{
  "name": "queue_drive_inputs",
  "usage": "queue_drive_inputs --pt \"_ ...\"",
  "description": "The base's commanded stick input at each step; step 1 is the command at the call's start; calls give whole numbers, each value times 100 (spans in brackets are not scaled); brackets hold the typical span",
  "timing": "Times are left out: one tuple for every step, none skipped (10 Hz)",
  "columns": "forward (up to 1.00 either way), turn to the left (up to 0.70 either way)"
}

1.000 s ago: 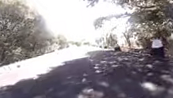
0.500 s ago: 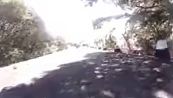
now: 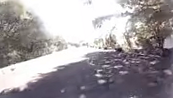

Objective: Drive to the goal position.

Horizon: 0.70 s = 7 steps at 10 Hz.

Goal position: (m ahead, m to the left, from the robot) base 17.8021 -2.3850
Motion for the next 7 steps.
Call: queue_drive_inputs --pt "50 0" --pt "50 0" --pt "50 0" --pt "50 0" --pt "50 -50" --pt "50 -50" --pt "50 -50"
